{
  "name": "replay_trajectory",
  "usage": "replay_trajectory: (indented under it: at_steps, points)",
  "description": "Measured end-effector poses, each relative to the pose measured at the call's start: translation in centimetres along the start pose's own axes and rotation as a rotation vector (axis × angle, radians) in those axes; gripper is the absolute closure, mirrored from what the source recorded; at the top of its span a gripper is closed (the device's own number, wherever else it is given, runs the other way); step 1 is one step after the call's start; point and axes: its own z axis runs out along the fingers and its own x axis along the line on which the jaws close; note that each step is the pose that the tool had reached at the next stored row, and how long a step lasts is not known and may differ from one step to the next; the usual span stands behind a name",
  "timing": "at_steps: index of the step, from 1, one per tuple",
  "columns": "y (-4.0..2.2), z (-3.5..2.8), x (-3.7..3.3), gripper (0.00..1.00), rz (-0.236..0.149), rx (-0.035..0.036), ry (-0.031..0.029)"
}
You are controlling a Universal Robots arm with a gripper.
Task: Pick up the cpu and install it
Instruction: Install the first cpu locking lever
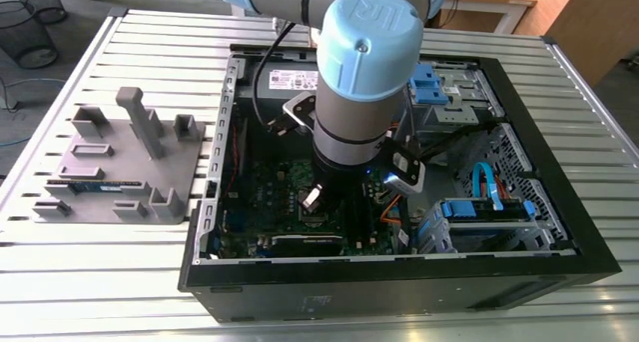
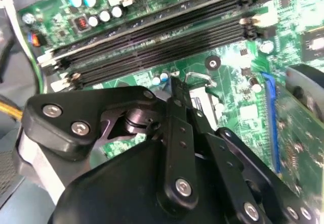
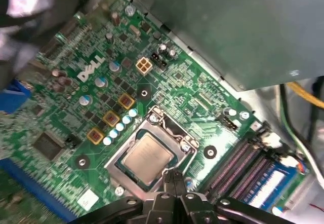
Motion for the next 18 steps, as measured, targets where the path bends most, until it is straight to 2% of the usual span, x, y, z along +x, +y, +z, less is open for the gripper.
replay_trajectory:
  at_steps: [2,4,9,18]
  points:
    - [0.04,-0.90,-0.05,0.89,0.004,-0.0002,0.0009]
    - [0.06,-1.30,-0.08,0.89,0.008,0.0000,0.0011]
    - [0.25,-1.29,0.15,0.89,0.016,0.0011,0.0001]
    - [0.91,-0.93,0.53,0.89,0.028,0.0079,-0.0067]
